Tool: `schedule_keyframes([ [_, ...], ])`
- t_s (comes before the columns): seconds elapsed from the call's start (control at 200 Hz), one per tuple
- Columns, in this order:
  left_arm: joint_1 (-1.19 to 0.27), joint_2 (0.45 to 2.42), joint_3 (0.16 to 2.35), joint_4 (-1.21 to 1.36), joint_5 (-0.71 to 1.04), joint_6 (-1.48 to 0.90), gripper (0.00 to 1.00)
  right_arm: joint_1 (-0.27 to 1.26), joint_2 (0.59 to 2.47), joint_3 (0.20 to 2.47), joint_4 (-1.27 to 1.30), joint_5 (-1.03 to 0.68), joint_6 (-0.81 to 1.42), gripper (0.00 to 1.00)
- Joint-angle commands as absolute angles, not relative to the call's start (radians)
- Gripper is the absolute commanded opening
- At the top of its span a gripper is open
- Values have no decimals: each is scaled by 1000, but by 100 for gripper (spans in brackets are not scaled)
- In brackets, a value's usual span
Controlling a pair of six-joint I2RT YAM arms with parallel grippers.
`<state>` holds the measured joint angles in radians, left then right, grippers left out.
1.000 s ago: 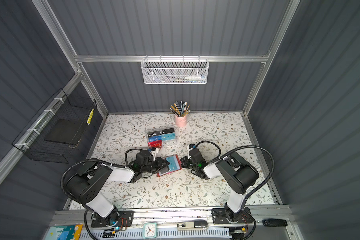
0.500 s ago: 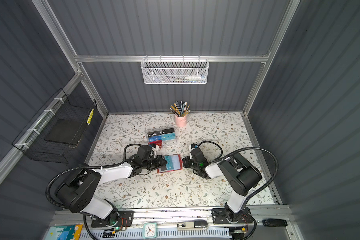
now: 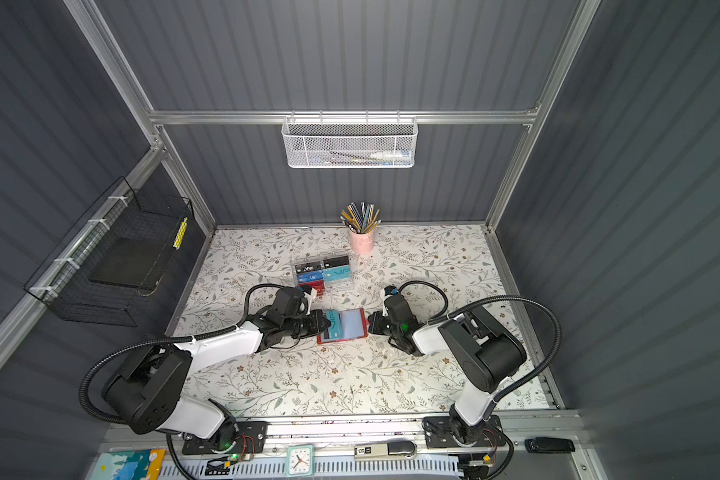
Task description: Take the credit cards out of the card holder
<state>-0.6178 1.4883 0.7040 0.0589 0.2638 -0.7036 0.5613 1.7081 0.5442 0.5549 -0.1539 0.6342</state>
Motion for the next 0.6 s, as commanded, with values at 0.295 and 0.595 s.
schedule_keyframes([
  [0.295,-612,1378,806,-209,109,-558,0,552,1632,521,313,-103,592,32],
  [0.595,-608,1297,852,-241,89,-542,0,555,1522,533,240,-97,578,65],
])
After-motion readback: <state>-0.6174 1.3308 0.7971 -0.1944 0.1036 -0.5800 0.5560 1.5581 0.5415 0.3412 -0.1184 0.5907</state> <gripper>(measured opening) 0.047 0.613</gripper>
